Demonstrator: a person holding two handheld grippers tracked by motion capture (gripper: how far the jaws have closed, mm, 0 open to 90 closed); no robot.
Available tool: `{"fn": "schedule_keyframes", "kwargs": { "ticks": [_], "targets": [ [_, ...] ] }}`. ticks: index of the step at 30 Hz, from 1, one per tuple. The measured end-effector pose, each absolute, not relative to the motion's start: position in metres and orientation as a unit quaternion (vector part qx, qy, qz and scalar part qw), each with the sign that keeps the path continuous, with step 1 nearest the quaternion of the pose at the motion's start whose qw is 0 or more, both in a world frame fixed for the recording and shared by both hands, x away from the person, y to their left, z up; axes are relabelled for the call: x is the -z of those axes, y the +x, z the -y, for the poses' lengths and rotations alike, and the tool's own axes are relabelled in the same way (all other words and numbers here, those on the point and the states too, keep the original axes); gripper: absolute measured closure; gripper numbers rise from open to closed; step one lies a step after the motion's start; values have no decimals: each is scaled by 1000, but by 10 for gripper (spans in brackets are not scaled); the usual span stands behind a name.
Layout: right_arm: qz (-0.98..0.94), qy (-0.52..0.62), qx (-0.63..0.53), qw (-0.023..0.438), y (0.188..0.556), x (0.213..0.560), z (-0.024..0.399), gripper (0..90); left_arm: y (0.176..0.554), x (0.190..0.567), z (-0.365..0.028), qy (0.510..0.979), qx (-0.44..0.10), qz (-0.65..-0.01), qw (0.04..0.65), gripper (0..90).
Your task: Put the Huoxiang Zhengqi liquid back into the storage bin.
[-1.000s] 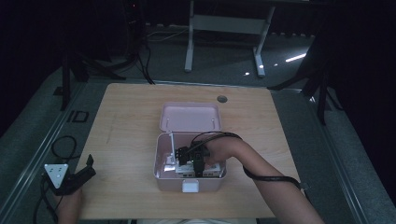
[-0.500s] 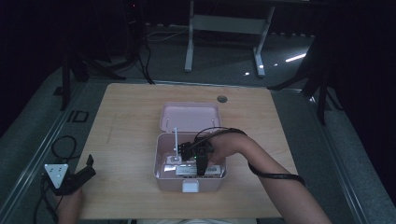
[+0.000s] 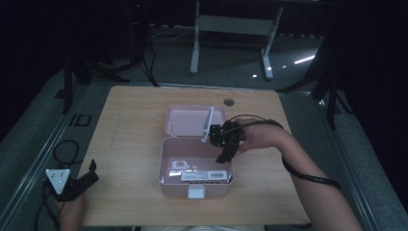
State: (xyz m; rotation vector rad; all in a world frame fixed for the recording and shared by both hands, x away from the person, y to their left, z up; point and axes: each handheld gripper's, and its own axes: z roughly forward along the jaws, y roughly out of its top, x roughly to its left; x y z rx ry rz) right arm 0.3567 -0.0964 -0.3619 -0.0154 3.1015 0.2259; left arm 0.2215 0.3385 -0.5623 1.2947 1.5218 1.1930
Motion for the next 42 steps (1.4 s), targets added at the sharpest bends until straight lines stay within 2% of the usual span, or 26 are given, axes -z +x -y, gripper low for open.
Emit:
{"fn": "schedule_keyframes", "kwargs": {
  "ticks": [1,2,6,8,10,14,22,30,42],
  "targets": [
    [-997,-5,-73,16,357,362,96,399,221,562,-338,511,-471,-600,396,24],
    [-996,6,-89,26,360,357,109,365,221,562,-338,510,-472,-601,396,24],
    [-990,20,-139,20,366,353,137,176,221,562,-338,510,-472,-600,395,24],
    [-985,34,-167,14,370,354,151,142,221,562,-338,510,-472,-601,395,24],
    [-983,40,-179,24,374,358,164,132,221,562,-338,511,-472,-601,394,24],
    [-978,49,-202,6,385,368,186,130,221,562,-338,509,-472,-602,395,24],
    [-971,105,-208,58,398,397,211,124,221,562,-338,510,-472,-601,395,24],
    [-956,149,-240,75,408,440,223,122,221,562,-338,510,-472,-601,396,24],
    [-890,261,-333,171,412,490,244,122,221,562,-338,510,-472,-600,396,24]
  ]
}}
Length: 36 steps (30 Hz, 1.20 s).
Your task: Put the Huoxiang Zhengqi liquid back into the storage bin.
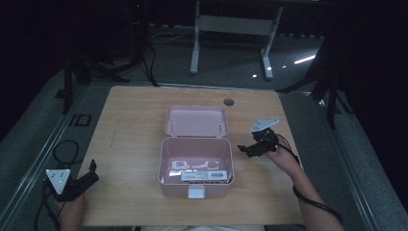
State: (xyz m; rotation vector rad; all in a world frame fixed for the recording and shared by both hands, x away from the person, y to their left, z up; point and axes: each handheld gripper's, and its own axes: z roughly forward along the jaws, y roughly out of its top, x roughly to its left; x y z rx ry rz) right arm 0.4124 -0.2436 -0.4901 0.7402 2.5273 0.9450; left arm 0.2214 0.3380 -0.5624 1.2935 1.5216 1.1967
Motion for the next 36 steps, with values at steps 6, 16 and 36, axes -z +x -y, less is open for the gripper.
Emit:
{"fn": "schedule_keyframes", "kwargs": {
  "ticks": [6,16,36],
  "targets": [
    [-867,282,-351,214,408,512,248,122,221,562,-338,511,-472,-600,395,24],
    [-792,357,-415,269,406,524,271,122,221,562,-338,510,-472,-601,395,24],
    [-754,423,-417,281,397,533,319,123,221,562,-338,510,-472,-601,396,24]
  ]
}}
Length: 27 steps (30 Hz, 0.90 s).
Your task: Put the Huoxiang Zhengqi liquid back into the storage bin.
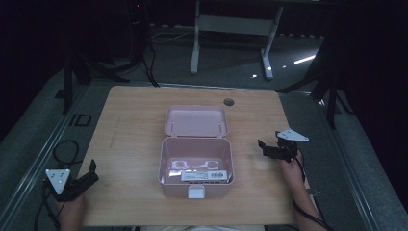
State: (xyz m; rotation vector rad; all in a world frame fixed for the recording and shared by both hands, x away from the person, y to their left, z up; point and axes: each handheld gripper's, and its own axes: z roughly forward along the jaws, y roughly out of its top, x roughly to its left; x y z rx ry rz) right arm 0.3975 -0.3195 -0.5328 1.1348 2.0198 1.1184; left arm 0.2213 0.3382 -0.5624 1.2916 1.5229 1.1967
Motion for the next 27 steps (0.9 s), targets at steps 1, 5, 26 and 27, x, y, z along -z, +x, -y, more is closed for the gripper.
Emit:
{"fn": "schedule_keyframes", "kwargs": {
  "ticks": [1,5,26,27],
  "targets": [
    [-752,426,-416,283,396,533,322,123,221,562,-338,509,-472,-601,396,24],
    [-744,437,-414,291,391,533,335,123,221,562,-338,509,-473,-600,395,24],
    [-676,541,-389,315,374,546,383,123,222,562,-338,511,-472,-600,394,24],
    [-677,541,-389,313,373,546,383,123,222,562,-338,511,-472,-600,394,24]
  ]
}}
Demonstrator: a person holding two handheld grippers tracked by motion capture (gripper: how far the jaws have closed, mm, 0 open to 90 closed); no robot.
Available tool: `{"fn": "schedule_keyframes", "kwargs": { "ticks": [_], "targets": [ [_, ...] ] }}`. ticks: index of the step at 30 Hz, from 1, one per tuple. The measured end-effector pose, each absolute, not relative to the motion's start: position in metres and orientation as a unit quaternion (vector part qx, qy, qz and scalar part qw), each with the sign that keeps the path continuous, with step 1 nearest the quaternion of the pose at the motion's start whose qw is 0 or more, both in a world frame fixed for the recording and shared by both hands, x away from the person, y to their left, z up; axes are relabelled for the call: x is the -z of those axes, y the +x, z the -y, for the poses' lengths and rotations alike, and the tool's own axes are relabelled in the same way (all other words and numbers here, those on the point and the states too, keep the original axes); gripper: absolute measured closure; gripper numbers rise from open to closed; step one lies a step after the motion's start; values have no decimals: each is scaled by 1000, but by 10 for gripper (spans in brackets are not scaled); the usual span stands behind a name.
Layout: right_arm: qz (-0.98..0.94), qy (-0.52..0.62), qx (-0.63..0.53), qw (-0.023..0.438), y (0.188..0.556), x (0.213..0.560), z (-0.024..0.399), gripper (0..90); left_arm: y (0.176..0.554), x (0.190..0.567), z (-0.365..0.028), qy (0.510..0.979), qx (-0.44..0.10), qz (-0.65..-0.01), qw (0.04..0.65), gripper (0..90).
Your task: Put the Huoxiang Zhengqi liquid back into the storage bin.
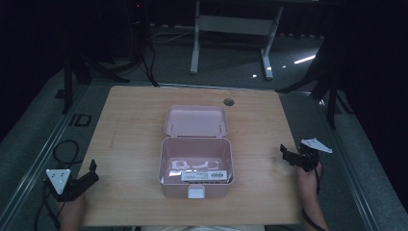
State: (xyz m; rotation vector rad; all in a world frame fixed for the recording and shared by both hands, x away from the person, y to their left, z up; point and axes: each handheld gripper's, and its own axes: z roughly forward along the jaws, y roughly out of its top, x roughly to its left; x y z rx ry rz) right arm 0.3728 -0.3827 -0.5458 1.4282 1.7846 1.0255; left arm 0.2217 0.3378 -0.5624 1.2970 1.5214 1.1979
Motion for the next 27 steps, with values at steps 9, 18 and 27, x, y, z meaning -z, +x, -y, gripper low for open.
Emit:
{"fn": "schedule_keyframes", "kwargs": {
  "ticks": [9,18,27],
  "targets": [
    [-676,551,-377,310,363,550,381,123,222,562,-338,512,-472,-599,395,24],
    [-676,554,-373,311,361,552,380,123,222,562,-338,512,-472,-599,395,24],
    [-676,556,-371,309,362,553,380,123,222,562,-338,511,-472,-599,395,24]
  ]
}}
